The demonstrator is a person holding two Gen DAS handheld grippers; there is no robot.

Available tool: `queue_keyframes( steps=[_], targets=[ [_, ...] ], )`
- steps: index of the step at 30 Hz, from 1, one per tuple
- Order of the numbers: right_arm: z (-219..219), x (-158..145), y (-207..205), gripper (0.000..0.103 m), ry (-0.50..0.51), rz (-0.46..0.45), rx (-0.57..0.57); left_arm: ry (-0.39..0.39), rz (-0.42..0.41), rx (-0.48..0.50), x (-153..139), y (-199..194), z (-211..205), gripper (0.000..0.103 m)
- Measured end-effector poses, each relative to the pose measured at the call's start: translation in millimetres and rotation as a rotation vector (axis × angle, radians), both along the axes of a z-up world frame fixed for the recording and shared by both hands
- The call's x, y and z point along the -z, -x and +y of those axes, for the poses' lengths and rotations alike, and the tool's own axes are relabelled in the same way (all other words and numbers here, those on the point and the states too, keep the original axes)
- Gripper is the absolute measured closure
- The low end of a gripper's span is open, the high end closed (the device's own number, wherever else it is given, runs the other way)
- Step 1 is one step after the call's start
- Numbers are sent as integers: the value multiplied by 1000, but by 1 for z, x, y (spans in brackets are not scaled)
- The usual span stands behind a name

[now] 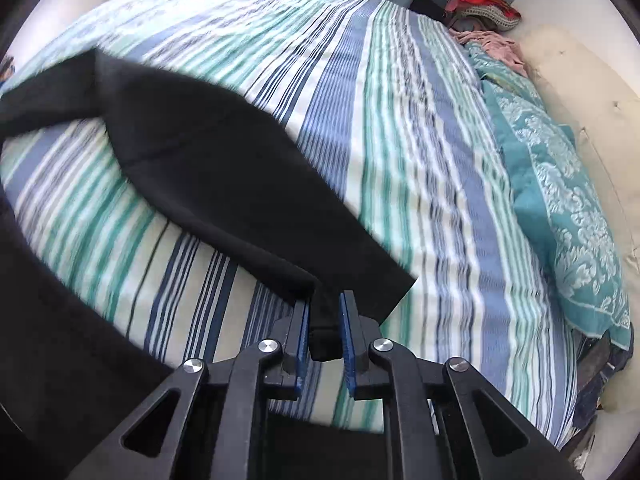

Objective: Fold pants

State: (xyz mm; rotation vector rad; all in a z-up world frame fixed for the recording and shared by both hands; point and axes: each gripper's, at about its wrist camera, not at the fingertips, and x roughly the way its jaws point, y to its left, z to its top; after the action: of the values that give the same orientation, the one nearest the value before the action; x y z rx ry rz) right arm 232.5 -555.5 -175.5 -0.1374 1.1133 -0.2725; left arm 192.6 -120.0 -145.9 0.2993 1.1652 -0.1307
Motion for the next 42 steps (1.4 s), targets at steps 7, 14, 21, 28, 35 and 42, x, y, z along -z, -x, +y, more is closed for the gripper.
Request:
queue_keyframes(
  steps=[7, 14, 21, 28, 35, 42],
  targets=[
    [-116, -91, -125, 44, -121, -281, 285, 23, 9, 8, 0, -19, -23, 1],
    [-177, -25, -109, 30, -370, -285, 552, 35, 68, 7, 23, -29, -32, 1],
    [-213, 64, -121, 30, -696, -313, 712, 31, 97, -23, 42, -38, -34, 1],
    [-184, 54, -219, 88, -395, -202, 504, -10, 129, -47, 59, -47, -35, 1],
    [-166, 72, -251, 73, 160, -16, 444, 6, 49, -69, 47, -80, -29, 1],
    [-139, 17, -152, 32, -125, -289, 401, -48, -261, -318, 46, -184, 36, 1]
  ],
)
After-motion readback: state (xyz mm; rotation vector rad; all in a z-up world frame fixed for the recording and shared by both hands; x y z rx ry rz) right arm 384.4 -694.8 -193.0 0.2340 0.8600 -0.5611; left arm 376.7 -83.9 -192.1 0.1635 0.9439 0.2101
